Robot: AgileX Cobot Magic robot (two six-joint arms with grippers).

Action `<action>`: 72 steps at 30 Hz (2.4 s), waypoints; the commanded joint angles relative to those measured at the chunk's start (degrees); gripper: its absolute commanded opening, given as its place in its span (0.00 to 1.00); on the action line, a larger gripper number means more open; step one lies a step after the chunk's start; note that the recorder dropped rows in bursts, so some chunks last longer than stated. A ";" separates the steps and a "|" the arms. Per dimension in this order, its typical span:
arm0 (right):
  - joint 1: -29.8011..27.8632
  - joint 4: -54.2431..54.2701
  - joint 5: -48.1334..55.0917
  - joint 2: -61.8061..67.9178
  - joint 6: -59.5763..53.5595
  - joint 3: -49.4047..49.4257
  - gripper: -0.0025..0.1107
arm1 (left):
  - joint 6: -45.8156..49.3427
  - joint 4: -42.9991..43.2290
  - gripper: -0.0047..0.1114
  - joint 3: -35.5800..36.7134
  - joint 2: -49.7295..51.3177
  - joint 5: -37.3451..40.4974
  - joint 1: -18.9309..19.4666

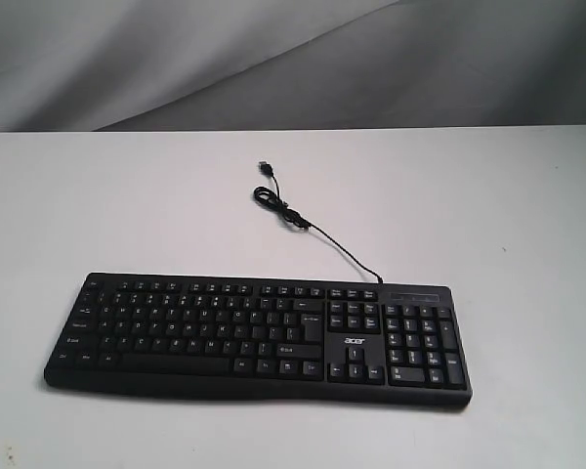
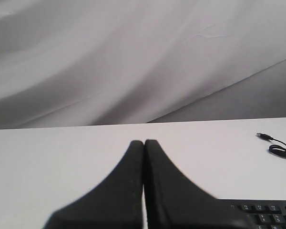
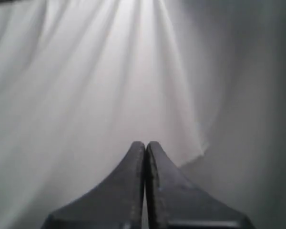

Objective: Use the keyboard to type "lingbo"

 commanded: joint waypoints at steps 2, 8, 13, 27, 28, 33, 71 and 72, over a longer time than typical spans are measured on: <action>0.86 -6.57 20.15 27.12 -1.27 -20.03 0.02 | -0.12 0.01 0.04 0.28 -0.28 -0.50 -0.38; 9.34 -5.04 35.04 51.14 -18.56 -35.28 0.02 | -0.12 0.01 0.04 0.28 -0.28 -0.50 -0.38; 18.43 9.62 35.34 64.11 -45.87 -39.56 0.02 | -0.12 0.01 0.04 0.28 -0.28 -0.50 -0.38; 33.59 69.63 44.47 83.39 -114.59 -45.31 0.02 | -0.12 0.01 0.04 0.28 -0.28 -0.50 -0.38; 33.96 69.79 44.64 83.55 -114.55 -45.31 0.02 | -0.12 0.01 0.04 0.28 -0.28 -0.50 -0.38; 34.53 70.71 45.76 84.70 -114.80 -45.31 0.02 | -0.12 0.01 0.04 0.28 -0.28 -0.50 -0.38; 37.87 61.39 44.31 87.57 -109.38 -45.05 0.02 | -0.12 0.01 0.04 0.28 -0.28 -0.50 -0.38; 37.87 61.39 44.31 87.67 -109.39 -45.05 0.02 | -0.12 0.01 0.04 0.28 -0.28 -0.50 -0.38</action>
